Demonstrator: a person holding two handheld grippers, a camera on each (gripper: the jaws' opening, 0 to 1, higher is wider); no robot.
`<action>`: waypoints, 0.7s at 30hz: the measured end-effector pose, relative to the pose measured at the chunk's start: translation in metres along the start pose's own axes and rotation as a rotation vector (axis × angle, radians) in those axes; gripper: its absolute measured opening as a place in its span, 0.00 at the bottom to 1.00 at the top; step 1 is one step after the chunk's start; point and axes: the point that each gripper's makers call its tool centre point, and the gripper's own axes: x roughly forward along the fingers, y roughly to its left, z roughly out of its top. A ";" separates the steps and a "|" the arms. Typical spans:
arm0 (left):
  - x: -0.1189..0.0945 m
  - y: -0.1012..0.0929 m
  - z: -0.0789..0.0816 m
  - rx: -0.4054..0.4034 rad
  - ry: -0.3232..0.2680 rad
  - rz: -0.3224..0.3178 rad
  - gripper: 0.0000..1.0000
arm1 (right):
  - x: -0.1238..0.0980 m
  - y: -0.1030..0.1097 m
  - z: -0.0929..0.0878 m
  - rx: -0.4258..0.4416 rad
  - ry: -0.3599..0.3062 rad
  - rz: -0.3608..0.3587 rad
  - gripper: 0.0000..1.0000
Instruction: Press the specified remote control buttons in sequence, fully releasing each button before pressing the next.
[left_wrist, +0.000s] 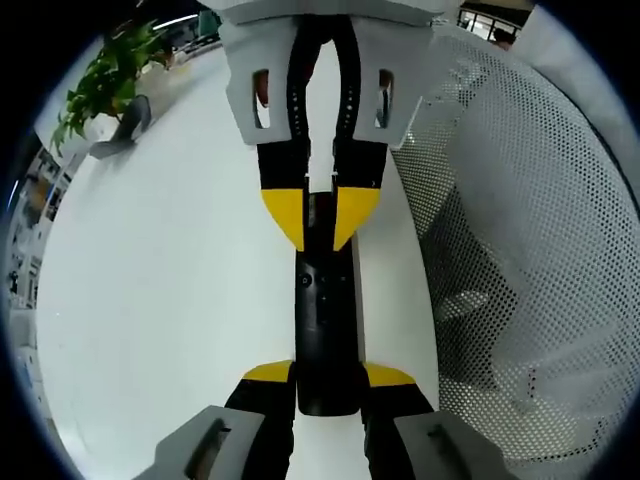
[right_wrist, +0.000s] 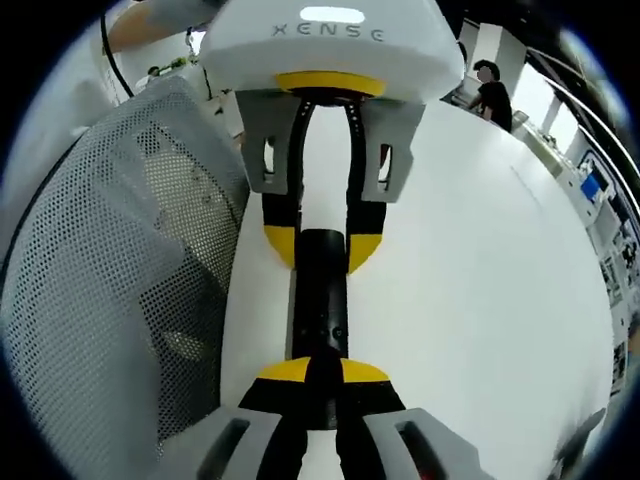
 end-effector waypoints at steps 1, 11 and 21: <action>0.000 0.000 0.000 -0.001 -0.001 0.000 0.24 | 0.001 0.000 0.000 0.004 0.017 0.008 0.06; -0.001 0.000 0.000 -0.023 -0.033 0.009 0.24 | -0.001 -0.002 -0.001 0.091 -0.029 0.022 0.05; 0.000 0.000 0.000 -0.028 -0.016 0.008 0.24 | -0.004 0.001 -0.004 0.077 -0.066 -0.015 0.06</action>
